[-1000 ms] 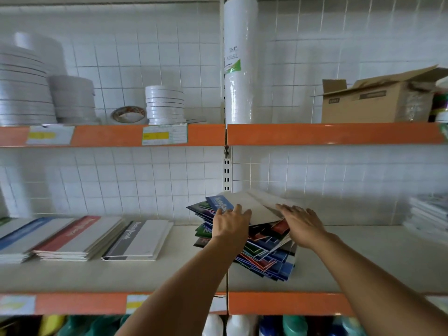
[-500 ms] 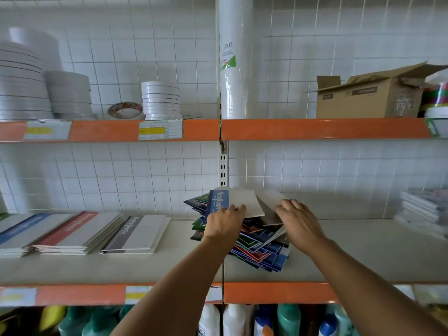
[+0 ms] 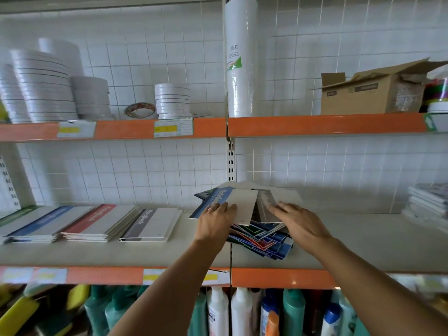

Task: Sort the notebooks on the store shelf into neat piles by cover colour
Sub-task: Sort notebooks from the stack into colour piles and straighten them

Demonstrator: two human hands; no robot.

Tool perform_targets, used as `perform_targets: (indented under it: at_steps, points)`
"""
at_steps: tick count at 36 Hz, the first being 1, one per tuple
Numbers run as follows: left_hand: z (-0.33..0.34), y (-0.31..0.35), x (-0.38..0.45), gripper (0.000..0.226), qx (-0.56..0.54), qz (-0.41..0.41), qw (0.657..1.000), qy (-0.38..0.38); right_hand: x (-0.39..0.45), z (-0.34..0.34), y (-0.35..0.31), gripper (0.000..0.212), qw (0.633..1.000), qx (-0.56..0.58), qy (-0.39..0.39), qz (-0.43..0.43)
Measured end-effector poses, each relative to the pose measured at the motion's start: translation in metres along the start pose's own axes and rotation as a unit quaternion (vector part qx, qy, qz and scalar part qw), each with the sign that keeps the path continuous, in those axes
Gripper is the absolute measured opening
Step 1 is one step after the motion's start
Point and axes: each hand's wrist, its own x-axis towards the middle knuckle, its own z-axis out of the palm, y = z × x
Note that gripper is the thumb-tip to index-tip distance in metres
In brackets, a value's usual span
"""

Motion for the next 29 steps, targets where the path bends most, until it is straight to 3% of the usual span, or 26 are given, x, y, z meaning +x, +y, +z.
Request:
perform_targets:
  at_steps: [12, 16, 22, 25, 27, 29]
  points:
    - [-0.014, -0.067, -0.062, 0.05, -0.011, -0.058, 0.998, 0.017, 0.011, -0.014, -0.061, 0.077, 1.0, 0.003, 0.024, 0.007]
    - [-0.017, -0.097, -0.08, 0.044, -0.014, -0.052, 0.996, 0.075, 0.02, -0.014, -0.098, 0.078, 1.0, 0.002, 0.025, -0.009]
    - [-0.002, -0.169, -0.107, 0.042, 0.033, -0.045, 0.998, 0.042, 0.042, -0.006, -0.161, 0.079, 0.999, 0.007, 0.029, -0.039]
    - [0.003, -0.205, -0.122, 0.025, 0.064, -0.041, 0.997, 0.033, 0.053, 0.001, -0.197, 0.072, 0.998, 0.011, 0.028, -0.051]
    - [0.007, -0.225, -0.13, 0.044, 0.048, -0.05, 0.997, 0.014, 0.063, 0.01, -0.22, 0.072, 0.993, -0.021, 0.076, -0.082]
    - [0.009, -0.244, -0.138, 0.046, 0.032, -0.073, 0.997, 0.004, 0.069, 0.019, -0.236, 0.067, 0.992, -0.029, 0.096, -0.08]
